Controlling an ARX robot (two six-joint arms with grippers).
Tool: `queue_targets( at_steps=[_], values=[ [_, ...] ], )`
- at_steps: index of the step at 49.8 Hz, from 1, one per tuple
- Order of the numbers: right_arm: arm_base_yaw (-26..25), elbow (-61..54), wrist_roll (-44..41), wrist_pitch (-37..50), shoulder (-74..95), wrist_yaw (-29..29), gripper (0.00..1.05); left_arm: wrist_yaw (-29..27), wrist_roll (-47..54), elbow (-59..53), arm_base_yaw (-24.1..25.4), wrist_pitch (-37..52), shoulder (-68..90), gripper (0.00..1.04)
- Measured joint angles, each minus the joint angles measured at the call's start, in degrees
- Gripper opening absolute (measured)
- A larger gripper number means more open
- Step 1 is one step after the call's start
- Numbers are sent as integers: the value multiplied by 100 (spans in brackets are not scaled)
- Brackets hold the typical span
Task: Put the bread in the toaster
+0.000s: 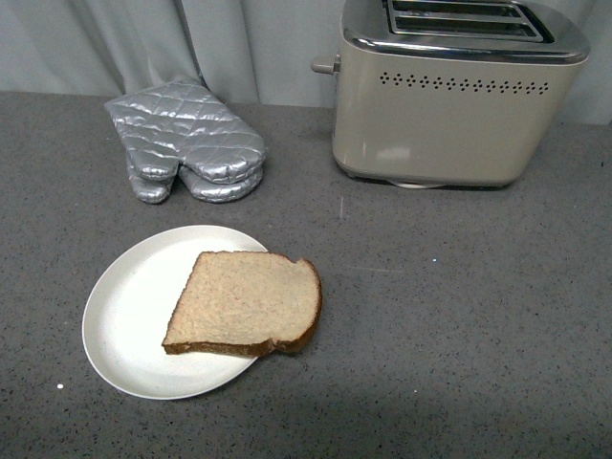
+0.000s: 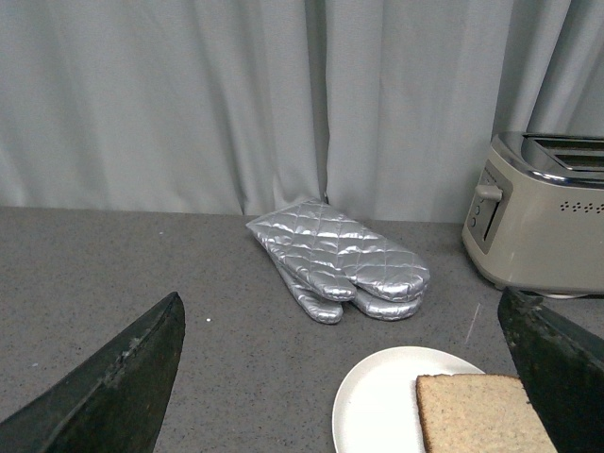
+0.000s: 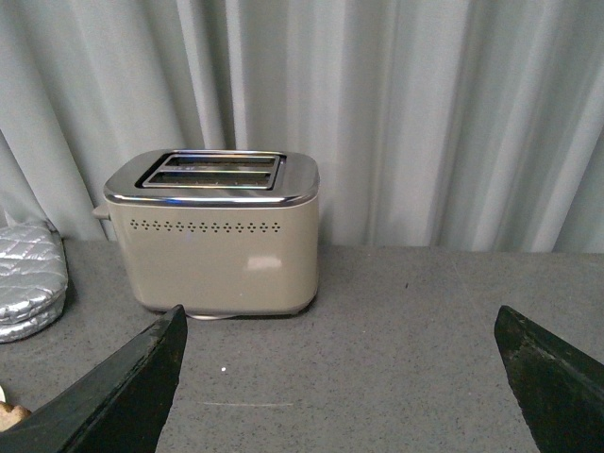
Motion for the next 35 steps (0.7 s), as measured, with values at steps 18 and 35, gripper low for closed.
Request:
queue_targets(
  at_steps=[18,35],
  values=[
    [0,2,0,0,0,0,95,0,0,0,0,0,0,98],
    [0,0,0,0,2,0,95,-1130,-678,348,-352,-968,636,98]
  ],
)
